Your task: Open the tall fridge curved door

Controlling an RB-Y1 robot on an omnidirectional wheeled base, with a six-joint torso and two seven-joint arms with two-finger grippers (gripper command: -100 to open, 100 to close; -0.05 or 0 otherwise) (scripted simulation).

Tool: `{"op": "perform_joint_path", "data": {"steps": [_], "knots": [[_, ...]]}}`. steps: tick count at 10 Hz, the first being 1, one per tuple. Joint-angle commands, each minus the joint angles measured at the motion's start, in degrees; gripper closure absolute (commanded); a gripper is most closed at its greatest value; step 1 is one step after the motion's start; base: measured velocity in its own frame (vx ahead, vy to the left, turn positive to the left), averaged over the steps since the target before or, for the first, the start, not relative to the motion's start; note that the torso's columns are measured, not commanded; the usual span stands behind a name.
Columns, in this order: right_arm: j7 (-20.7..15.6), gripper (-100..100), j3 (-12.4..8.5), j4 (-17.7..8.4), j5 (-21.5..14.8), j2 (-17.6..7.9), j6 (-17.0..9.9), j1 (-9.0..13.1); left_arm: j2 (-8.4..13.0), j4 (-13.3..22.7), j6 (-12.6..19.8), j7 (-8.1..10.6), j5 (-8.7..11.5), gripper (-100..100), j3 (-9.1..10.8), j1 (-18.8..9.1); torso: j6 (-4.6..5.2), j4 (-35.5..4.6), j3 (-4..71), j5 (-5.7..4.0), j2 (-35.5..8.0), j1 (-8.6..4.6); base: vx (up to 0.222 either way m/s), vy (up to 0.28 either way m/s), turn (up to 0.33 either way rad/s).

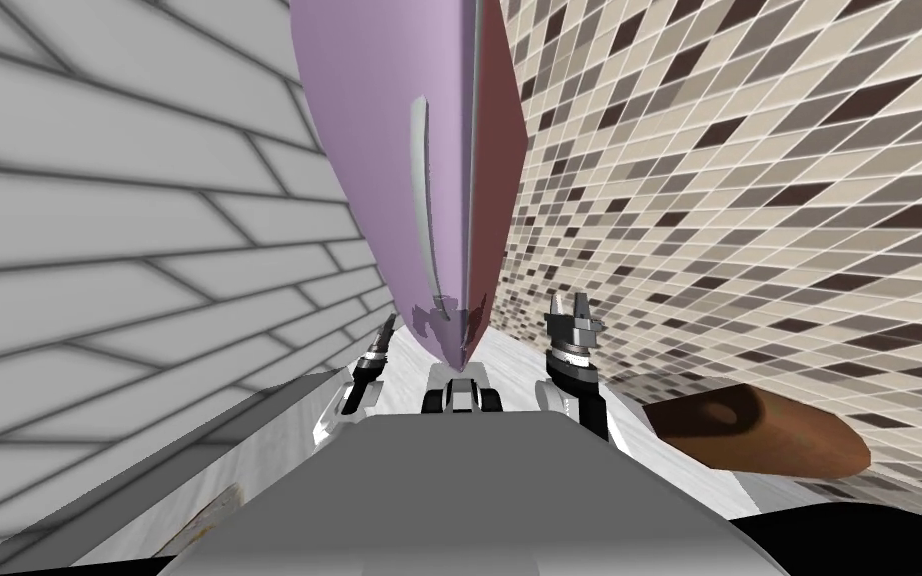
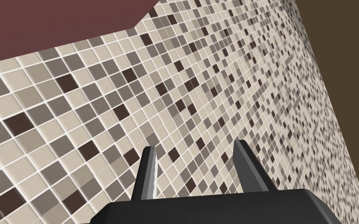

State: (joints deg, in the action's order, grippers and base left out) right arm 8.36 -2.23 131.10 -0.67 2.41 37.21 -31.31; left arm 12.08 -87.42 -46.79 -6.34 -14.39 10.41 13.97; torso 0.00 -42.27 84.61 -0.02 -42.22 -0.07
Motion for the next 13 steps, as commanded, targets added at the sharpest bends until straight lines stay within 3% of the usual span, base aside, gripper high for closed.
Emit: {"op": "perform_joint_path", "data": {"steps": [1,8,13], "knots": [[0.0,0,0.0,0.0,0.0,0.0,0.0,0.01,-0.02,4.33,-1.75,-0.07,-1.52,-100,1.2,-1.56,0.02,-0.01,-0.03,0.0,-0.07,0.04,0.046,-0.132,0.09],[0.0,0,0.0,0.0,0.0,0.0,0.0,0.0,-0.54,12.91,-4.87,-0.24,-4.38,-100,3.4,-4.31,0.0,-0.01,-0.04,0.01,-0.06,0.01,0.041,-0.107,0.078],[0.0,0,0.0,0.0,0.0,-0.01,0.0,0.01,-2.17,21.46,-8.41,-0.42,-7.64,-100,5.93,-7.49,0.0,-0.04,-0.09,0.06,-0.14,0.21,0.037,-0.127,0.094]]}}
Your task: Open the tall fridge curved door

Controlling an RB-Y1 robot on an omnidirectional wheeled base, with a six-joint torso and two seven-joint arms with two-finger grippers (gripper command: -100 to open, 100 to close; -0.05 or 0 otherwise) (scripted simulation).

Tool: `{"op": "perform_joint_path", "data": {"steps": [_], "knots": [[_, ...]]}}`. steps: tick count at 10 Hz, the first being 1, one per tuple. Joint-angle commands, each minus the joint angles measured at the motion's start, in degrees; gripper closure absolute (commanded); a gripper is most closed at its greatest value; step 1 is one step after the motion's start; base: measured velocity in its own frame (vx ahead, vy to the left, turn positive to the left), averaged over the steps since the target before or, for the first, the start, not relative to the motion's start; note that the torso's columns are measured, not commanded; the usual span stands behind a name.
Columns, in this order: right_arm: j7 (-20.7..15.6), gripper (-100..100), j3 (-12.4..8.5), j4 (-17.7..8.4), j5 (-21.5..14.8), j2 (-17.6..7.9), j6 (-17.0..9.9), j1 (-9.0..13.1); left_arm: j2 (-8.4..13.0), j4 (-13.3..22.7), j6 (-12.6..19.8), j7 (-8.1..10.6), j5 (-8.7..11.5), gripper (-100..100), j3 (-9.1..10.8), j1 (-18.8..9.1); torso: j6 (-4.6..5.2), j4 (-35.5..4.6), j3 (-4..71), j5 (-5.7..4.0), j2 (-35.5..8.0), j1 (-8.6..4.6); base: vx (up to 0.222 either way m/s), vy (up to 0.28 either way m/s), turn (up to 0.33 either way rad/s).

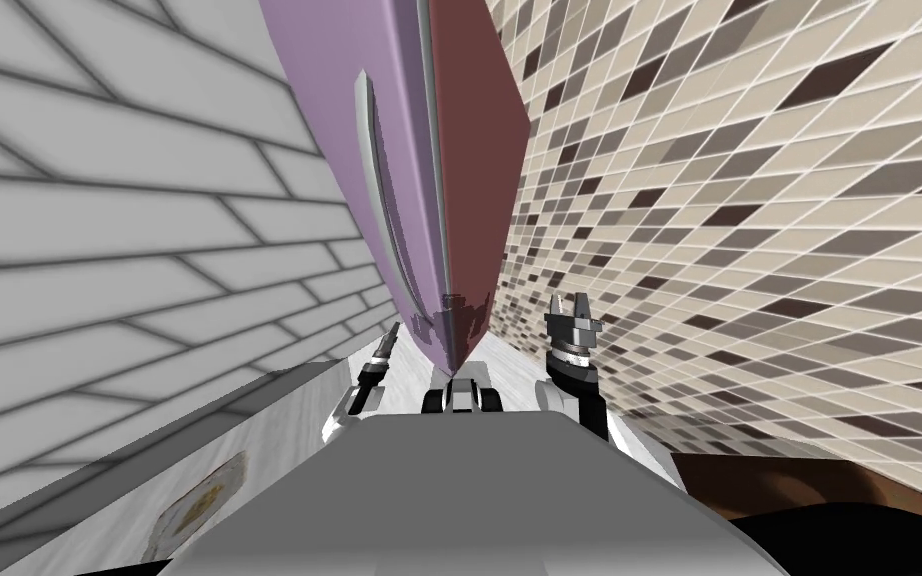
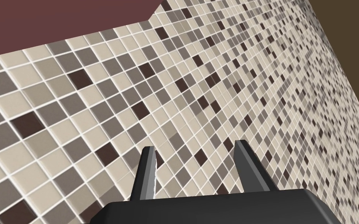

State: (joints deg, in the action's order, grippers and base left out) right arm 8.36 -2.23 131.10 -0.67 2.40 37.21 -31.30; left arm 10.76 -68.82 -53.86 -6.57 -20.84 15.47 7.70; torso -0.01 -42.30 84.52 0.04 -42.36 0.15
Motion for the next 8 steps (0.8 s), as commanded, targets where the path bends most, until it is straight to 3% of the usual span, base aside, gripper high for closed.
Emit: {"op": "perform_joint_path", "data": {"steps": [1,5,8], "knots": [[0.0,0,0.0,0.0,0.0,0.0,0.0,0.0,-0.85,3.68,-1.34,-0.19,-1.19,-100,0.88,-1.22,0.01,0.02,0.05,-0.04,0.09,-0.17,0.039,-0.11,0.059],[0.0,0,0.0,0.0,0.0,0.0,0.0,0.0,-4.38,10.67,-4.07,-0.34,-3.69,-100,2.81,-3.62,0.01,0.01,0.04,-0.07,0.05,-0.23,0.034,-0.131,0.099],[0.0,0,0.0,0.0,0.0,0.0,0.0,0.0,-8.96,13.93,-5.44,-0.41,-4.9,-100,3.74,-4.75,0.01,0.02,0.04,-0.03,0.06,-0.1,0.025,-0.114,0.071]]}}
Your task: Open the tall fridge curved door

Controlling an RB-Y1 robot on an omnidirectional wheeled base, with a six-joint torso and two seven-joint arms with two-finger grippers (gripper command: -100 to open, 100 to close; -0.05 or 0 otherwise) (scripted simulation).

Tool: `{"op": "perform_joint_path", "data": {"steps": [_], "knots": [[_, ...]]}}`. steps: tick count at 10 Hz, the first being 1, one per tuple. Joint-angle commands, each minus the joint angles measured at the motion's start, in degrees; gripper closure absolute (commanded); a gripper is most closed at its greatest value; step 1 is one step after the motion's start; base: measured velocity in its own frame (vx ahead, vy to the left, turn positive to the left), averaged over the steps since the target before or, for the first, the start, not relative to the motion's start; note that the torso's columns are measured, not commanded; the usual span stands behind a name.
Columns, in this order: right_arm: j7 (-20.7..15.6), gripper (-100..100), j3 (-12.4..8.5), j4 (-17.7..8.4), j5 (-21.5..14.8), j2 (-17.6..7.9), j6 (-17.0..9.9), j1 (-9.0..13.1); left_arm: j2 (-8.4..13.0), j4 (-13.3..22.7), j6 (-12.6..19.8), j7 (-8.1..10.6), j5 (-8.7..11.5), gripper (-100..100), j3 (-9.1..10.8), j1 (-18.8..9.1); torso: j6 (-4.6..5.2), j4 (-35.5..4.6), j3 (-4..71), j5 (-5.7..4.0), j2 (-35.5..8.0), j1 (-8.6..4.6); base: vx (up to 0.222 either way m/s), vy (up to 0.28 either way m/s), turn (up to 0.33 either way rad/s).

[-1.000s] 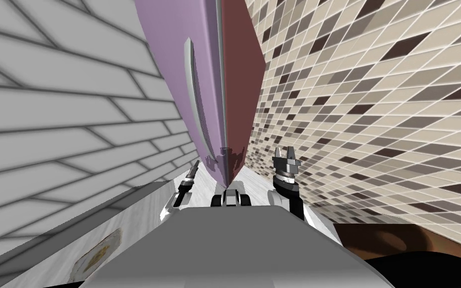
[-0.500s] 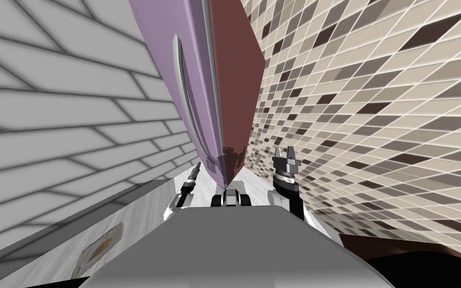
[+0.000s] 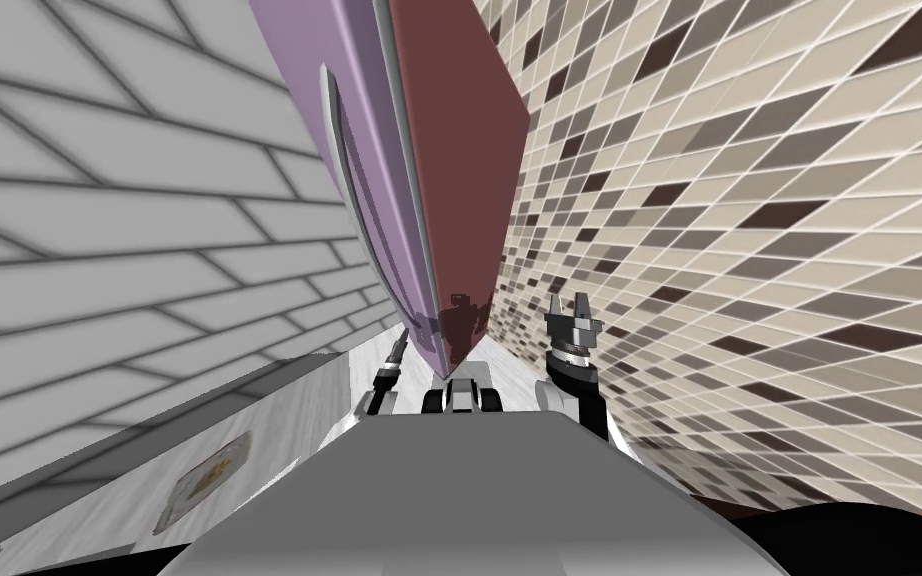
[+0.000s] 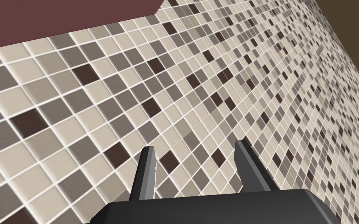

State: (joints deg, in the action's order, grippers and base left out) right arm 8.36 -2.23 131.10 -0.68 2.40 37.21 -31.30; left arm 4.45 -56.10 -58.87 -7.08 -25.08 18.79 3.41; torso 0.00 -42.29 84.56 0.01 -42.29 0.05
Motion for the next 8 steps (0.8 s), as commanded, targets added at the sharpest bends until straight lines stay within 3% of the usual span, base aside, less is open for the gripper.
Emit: {"op": "perform_joint_path", "data": {"steps": [1,3,4,5,6,7,8], "knots": [[0.0,0,0.0,0.0,0.0,0.0,0.0,0.0,-4.33,1.88,-0.71,0.08,-0.91,-100,0.61,-0.7,0.0,-0.01,-0.02,0.0,-0.03,0.02,0.009,-0.073,0.044],[0.0,0,0.0,0.0,0.0,-0.01,0.0,0.0,-7.11,2.53,-1.0,0.06,-1.16,-100,0.81,-0.93,-0.01,0.0,-0.01,0.02,-0.01,0.07,0.011,-0.04,0.024],[0.0,0,-0.01,0.0,0.0,-0.01,0.0,0.0,-6.4,1.97,-0.96,0.07,-1.14,-100,0.66,-0.49,-0.01,0.0,0.0,0.01,0.0,0.07,0.004,-0.013,0.002],[0.0,0,-0.01,0.0,0.0,-0.01,0.0,0.01,-5.22,1.47,-0.45,-0.38,0.95,-100,-2.08,-0.33,-0.01,0.0,0.0,0.01,-0.01,0.07,0.022,-0.016,0.141],[0.0,0,-0.01,0.0,0.0,-0.01,0.0,0.0,-3.88,1.02,0.02,-0.85,2.82,-100,-3.71,-0.19,-0.03,0.01,0.03,0.0,0.06,0.0,0.058,-0.028,0.236],[0.0,0,-0.01,0.0,0.0,-0.01,0.0,-0.01,-3.88,1.02,0.02,-0.85,3.06,-100,-4.81,-0.19,-0.02,0.04,0.09,-0.02,0.15,-0.07,0.054,-0.026,0.092],[0.0,0,-0.01,0.0,0.0,-0.01,0.0,0.0,-2.54,0.56,0.49,-1.33,5.17,-100,-6.88,-0.06,0.02,0.03,0.06,-0.02,0.09,-0.09,0.053,-0.025,0.138]]}}
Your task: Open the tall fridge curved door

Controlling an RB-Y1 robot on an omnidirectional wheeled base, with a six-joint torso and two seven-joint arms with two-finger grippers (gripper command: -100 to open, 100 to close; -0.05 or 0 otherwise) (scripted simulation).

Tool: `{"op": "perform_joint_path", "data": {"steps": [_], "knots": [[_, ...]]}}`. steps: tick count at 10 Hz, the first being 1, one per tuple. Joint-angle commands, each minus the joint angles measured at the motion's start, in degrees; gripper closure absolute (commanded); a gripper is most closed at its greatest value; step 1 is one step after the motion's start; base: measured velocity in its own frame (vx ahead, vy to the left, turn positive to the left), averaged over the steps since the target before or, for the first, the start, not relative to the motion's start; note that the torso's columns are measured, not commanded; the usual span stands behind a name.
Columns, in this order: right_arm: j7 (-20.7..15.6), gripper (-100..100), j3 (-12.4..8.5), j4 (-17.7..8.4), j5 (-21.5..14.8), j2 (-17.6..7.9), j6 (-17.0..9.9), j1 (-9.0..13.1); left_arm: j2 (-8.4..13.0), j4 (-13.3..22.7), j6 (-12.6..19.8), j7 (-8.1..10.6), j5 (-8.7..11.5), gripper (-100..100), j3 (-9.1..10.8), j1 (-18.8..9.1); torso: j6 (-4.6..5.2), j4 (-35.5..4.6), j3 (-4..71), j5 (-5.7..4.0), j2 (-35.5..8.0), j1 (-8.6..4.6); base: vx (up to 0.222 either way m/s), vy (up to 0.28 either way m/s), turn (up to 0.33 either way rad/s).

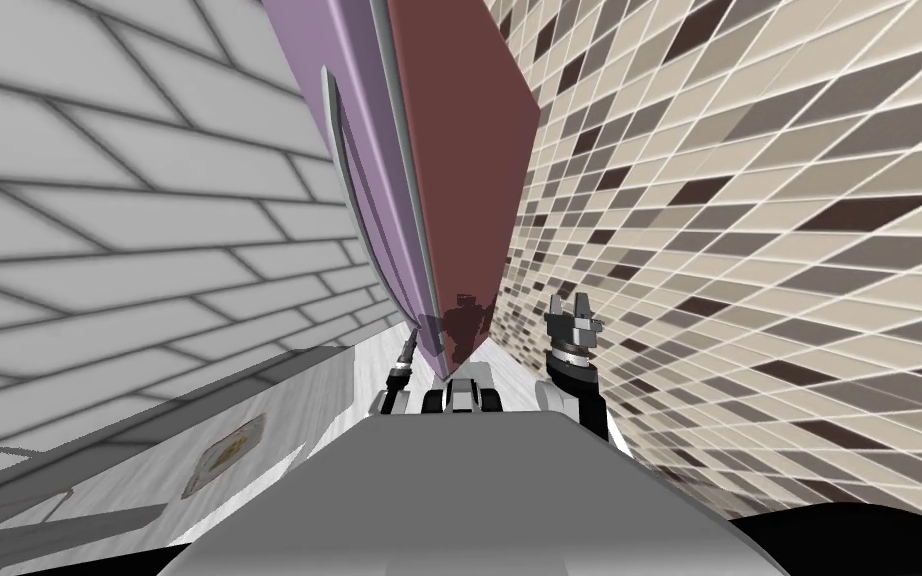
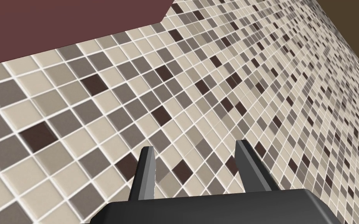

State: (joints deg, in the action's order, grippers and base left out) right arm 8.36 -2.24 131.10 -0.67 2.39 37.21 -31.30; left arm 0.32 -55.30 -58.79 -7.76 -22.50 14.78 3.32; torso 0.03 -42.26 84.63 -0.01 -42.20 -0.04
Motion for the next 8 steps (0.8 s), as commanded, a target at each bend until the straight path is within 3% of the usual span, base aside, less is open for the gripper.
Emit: {"op": "perform_joint_path", "data": {"steps": [1,2,3,4,5,6,7,8], "knots": [[0.0,0,0.0,0.0,0.0,0.0,0.0,0.0,1.58,-0.24,0.41,-0.65,2.59,-100,-3.52,0.03,-0.03,-0.02,-0.04,0.0,-0.05,0.03,0.04,-0.022,0.067],[0.0,0,0.0,0.0,0.0,0.0,0.0,0.0,2.91,-0.69,0.88,-1.12,4.71,-100,-5.77,0.17,-0.01,-0.04,-0.08,0.01,-0.13,0.05,0.045,-0.024,0.122],[0.0,0,0.0,0.0,0.0,0.0,0.0,0.0,2.91,-0.69,0.88,-1.12,4.71,-100,-6.25,0.17,-0.04,-0.04,-0.08,0.01,-0.12,0.05,0.037,-0.022,0.078],[0.0,0,0.0,0.0,0.0,0.0,0.0,0.0,4.25,-1.15,1.35,-1.6,6.82,-100,-8.52,0.3,-0.01,-0.04,-0.08,0.01,-0.12,0.05,0.037,-0.022,0.128],[0.0,0,0.0,0.0,0.0,0.0,0.0,0.0,4.25,-1.15,1.35,-1.6,6.82,-100,-8.98,0.3,-0.04,-0.03,-0.07,0.01,-0.1,0.04,0.035,-0.019,0.073],[0.0,0,0.0,0.0,0.0,0.0,0.0,0.01,5.59,-1.6,1.82,-2.07,8.93,-100,-11.26,0.44,-0.01,-0.03,-0.06,0.01,-0.09,0.05,0.039,-0.021,0.152],[0.0,0,0.0,0.0,0.0,0.0,0.0,0.0,5.59,-1.6,1.82,-2.07,8.93,-100,-11.71,0.44,-0.04,-0.02,-0.05,0.01,-0.07,0.04,0.032,-0.024,0.093],[0.0,0,0.0,0.0,0.0,0.0,0.0,0.01,6.93,-2.05,2.29,-2.55,11.05,-100,-14.03,0.57,-0.01,-0.03,-0.06,0.01,-0.09,0.03,0.036,-0.024,0.156]]}}
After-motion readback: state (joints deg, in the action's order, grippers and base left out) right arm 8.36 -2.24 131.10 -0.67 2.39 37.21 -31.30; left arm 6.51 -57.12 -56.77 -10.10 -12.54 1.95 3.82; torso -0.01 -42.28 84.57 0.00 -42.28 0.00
